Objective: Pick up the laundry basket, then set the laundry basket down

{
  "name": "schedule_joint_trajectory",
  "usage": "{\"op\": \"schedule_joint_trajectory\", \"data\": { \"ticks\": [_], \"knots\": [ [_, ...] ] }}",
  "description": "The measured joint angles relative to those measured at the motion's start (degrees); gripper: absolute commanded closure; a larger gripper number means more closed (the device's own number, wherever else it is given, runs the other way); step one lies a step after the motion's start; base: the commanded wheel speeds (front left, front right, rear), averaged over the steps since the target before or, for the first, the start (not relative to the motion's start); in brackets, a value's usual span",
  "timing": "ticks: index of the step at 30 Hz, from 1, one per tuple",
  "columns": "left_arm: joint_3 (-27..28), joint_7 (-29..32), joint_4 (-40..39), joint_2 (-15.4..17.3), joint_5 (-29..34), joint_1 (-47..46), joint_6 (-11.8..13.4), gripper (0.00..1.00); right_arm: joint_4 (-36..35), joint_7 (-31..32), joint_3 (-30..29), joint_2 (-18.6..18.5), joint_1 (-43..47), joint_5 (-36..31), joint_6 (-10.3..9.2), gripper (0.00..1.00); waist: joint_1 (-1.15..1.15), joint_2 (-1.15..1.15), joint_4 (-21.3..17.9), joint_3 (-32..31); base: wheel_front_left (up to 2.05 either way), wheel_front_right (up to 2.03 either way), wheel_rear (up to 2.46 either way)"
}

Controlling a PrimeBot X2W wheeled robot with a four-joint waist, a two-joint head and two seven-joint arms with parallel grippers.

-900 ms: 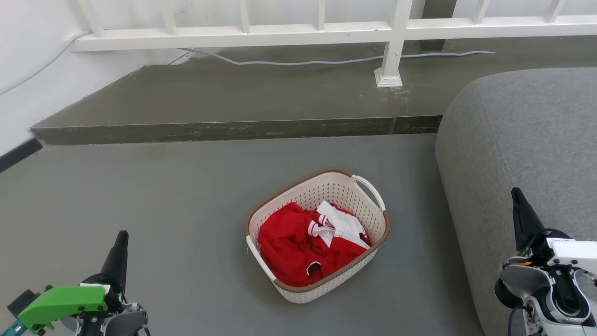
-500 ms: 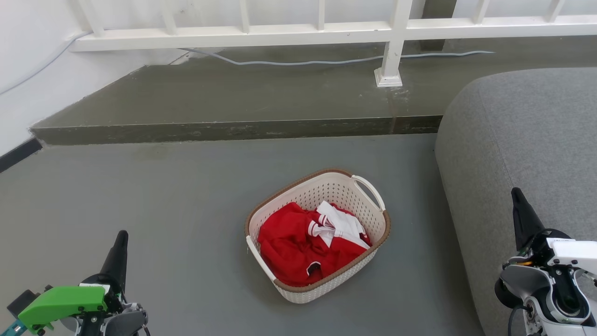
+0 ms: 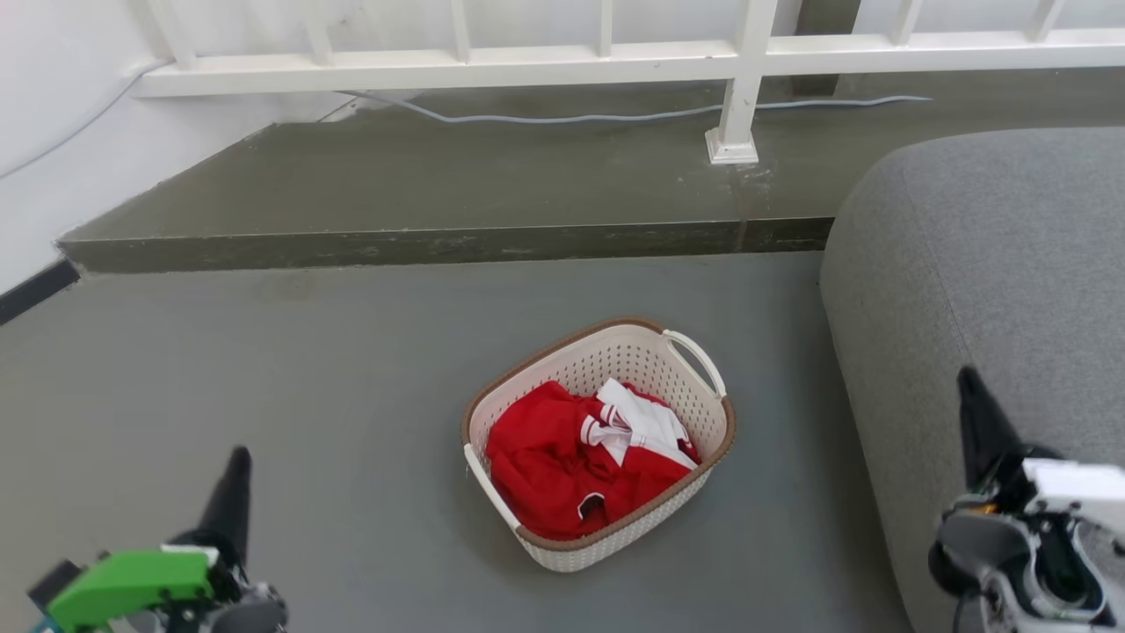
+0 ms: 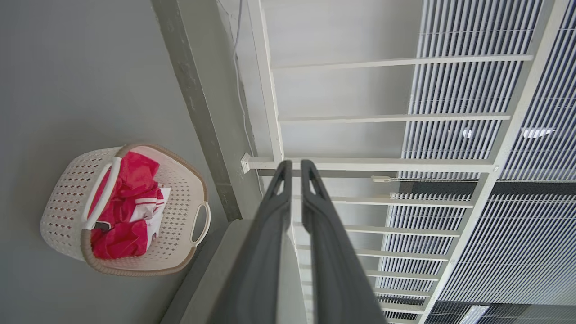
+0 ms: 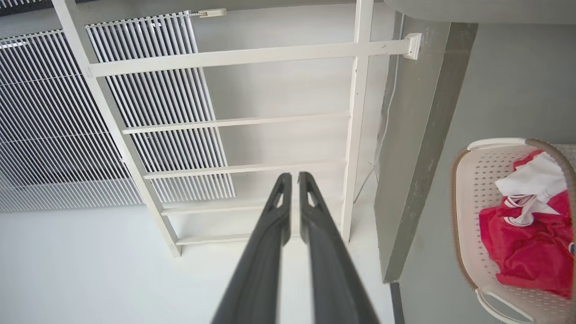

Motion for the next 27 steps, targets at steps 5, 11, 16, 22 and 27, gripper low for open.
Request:
{"op": "schedule_joint_trajectory", "data": {
  "ticks": [5, 11, 16, 22, 27],
  "knots": [
    [-0.73, 0.0, 2.82, -1.48, -0.01, 2.32, 0.04, 0.0, 2.88, -0.03, 0.34, 1.46, 2.78, 0.01, -0.14, 0.0, 0.0, 0.0, 0.0, 0.0, 0.0, 0.0, 0.0],
    [-1.18, -1.03, 2.4, -1.62, 0.3, 2.65, 0.04, 0.0, 2.85, -0.99, 1.01, 1.58, 3.16, -0.49, -0.14, 0.0, 0.0, 0.0, 0.0, -0.03, 0.0, 0.0, 0.0],
    [-2.16, -1.97, 1.79, -1.63, 3.07, 2.65, 0.04, 0.0, 2.58, -2.01, 1.79, 1.58, 3.16, -2.94, -0.16, 0.0, 0.0, 0.0, -0.02, -0.07, 0.0, 0.0, 0.0],
    [-2.8, -3.12, 0.18, -1.57, 7.56, 2.64, 0.26, 0.0, 1.42, -3.15, 2.54, 1.58, 3.16, -7.92, -1.12, 0.0, 0.0, 0.0, -0.06, -0.17, 0.0, 0.0, 0.0],
    [-3.35, -4.11, -1.09, -1.51, 11.9, 2.64, 1.0, 0.0, -0.07, -4.11, 3.04, 1.4, 3.16, -13.21, -1.88, 0.0, 0.0, 0.0, -0.09, -0.27, 0.0, 0.0, 0.0]
  ]
}}
